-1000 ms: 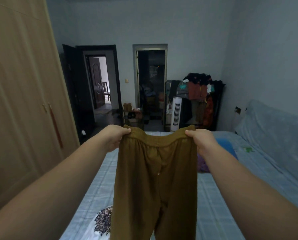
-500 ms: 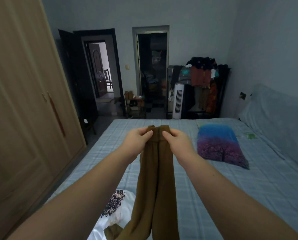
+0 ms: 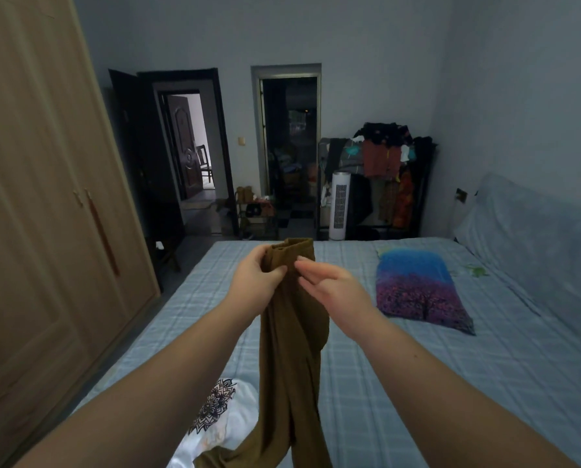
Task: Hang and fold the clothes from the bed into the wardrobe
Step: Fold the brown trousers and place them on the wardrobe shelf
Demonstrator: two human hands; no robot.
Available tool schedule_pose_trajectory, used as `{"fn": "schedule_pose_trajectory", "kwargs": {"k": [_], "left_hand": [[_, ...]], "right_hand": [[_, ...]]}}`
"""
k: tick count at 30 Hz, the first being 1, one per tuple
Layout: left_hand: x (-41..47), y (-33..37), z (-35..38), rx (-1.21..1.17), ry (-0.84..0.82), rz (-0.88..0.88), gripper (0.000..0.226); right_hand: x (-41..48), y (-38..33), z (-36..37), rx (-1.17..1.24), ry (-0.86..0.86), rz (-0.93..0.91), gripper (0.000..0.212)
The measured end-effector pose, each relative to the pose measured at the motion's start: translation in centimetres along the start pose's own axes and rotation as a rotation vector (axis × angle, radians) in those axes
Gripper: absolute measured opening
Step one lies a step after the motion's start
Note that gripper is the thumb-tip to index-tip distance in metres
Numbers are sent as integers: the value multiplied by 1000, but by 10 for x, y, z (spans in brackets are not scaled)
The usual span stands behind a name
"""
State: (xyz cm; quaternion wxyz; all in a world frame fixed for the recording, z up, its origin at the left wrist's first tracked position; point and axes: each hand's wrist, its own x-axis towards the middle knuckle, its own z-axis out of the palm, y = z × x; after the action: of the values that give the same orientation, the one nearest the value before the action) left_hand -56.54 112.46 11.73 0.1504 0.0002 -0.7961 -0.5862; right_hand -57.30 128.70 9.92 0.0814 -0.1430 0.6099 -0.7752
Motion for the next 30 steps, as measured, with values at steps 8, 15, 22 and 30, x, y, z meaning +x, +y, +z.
{"fn": "schedule_pose_trajectory", "kwargs": {"k": [8,15,22,30], "left_hand": [[5,7,-37,-62,-128,54,32],[7,25,-58,-143,-141,74,27],[9,46,-78,-60,-155,114,26],[15,86,-96,277,-125,295,26]], "right_hand": [[19,-15,-34,-526,214,-193,73],[28,-13,-15,-646,-84,-231,102],[26,-26,-6,-669,86,-431,59],[25,-78,4,-803,177,-667,53]]}}
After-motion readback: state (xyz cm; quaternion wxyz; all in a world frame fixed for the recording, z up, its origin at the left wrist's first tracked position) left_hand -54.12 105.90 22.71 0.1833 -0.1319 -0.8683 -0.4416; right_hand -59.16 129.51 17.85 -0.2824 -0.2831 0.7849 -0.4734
